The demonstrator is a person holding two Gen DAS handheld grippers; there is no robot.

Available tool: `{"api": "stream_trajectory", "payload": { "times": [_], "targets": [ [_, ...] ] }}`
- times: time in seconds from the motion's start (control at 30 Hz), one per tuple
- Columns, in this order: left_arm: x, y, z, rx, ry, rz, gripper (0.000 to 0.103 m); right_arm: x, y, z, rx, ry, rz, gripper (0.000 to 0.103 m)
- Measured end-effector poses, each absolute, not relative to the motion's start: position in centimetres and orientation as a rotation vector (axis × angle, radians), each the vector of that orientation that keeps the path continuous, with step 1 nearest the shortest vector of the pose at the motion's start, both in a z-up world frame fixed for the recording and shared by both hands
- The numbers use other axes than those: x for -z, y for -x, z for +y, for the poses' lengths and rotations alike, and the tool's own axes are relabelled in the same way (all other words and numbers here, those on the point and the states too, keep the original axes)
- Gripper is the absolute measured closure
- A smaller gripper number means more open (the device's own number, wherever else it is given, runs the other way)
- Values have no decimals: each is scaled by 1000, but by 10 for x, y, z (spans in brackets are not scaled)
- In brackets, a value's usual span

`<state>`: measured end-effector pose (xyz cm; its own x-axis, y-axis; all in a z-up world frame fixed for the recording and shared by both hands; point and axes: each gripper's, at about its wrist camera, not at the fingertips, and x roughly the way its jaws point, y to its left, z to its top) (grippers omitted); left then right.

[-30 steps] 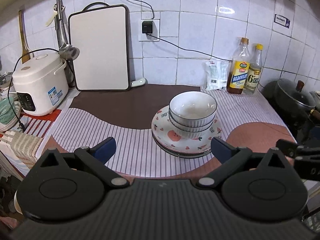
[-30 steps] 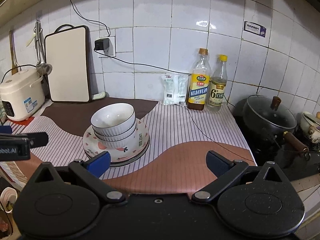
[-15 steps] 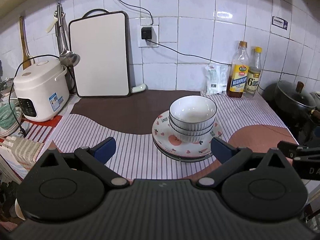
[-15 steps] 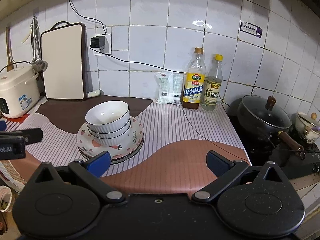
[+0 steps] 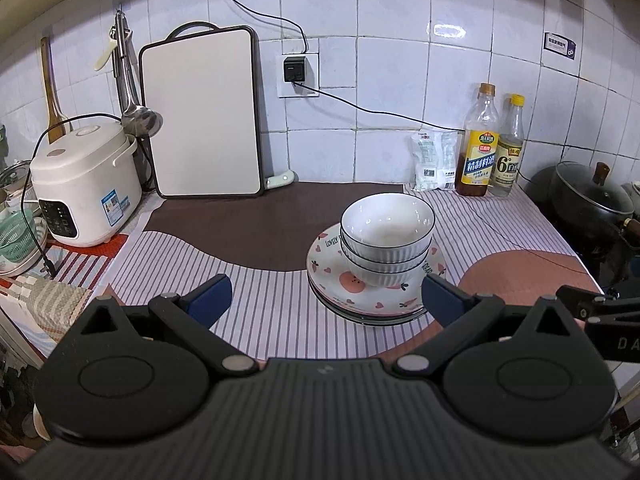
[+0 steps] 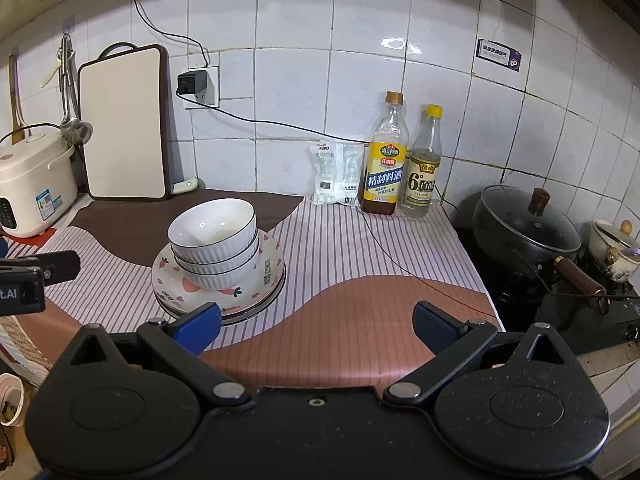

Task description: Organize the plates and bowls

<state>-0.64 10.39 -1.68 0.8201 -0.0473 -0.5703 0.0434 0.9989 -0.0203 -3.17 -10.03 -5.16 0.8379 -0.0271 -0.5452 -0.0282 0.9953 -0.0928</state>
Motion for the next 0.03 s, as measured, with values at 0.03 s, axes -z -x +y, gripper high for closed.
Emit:
{"api": "stream_trajectory", "payload": {
  "times": [0.03],
  "targets": [
    [17, 6, 105, 51, 9, 610, 0, 52, 31, -101, -1, 98, 578, 0]
  ]
}}
